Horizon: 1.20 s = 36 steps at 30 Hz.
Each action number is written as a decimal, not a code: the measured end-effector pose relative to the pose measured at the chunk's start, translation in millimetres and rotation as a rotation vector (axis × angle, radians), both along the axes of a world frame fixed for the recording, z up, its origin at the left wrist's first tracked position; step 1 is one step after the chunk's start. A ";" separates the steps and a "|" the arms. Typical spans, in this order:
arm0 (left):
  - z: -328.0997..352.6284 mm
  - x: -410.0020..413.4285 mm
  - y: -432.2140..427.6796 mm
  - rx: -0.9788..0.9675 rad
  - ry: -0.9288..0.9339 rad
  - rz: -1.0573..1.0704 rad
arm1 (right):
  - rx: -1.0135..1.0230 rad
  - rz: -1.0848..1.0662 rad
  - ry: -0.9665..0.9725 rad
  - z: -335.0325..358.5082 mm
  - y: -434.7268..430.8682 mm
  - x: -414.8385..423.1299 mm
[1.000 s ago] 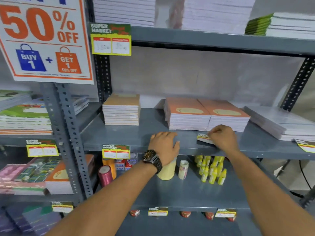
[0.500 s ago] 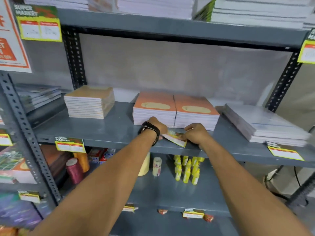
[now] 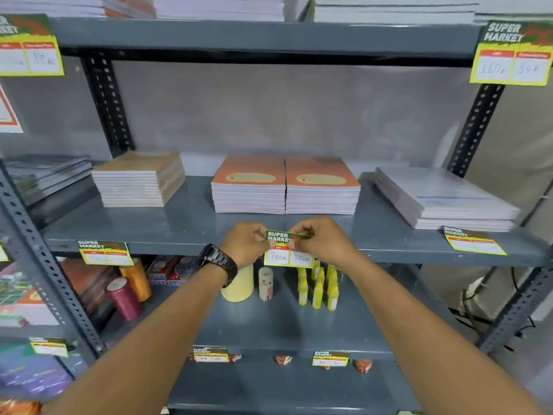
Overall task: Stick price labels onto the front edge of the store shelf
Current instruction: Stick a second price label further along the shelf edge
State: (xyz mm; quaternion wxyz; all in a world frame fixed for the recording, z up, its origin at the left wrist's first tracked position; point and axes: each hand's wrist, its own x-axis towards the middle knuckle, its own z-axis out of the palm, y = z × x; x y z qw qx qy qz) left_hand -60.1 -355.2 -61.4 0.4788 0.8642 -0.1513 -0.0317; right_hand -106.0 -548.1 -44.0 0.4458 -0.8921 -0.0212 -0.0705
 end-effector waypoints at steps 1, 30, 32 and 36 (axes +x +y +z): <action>-3.6 -2.4 2.2 0.031 -0.042 0.010 | -0.015 -0.011 -0.008 -3.7 0.8 -3.0; -39.9 -20.5 3.3 0.371 -0.409 0.104 | -0.215 -0.259 -0.236 -41.5 14.6 -17.0; -39.6 -17.9 4.1 0.383 -0.422 0.093 | -0.253 -0.257 -0.235 -40.4 14.3 -16.5; -39.1 -15.9 5.0 0.432 -0.447 0.106 | -0.330 -0.246 -0.228 -36.0 11.1 -17.7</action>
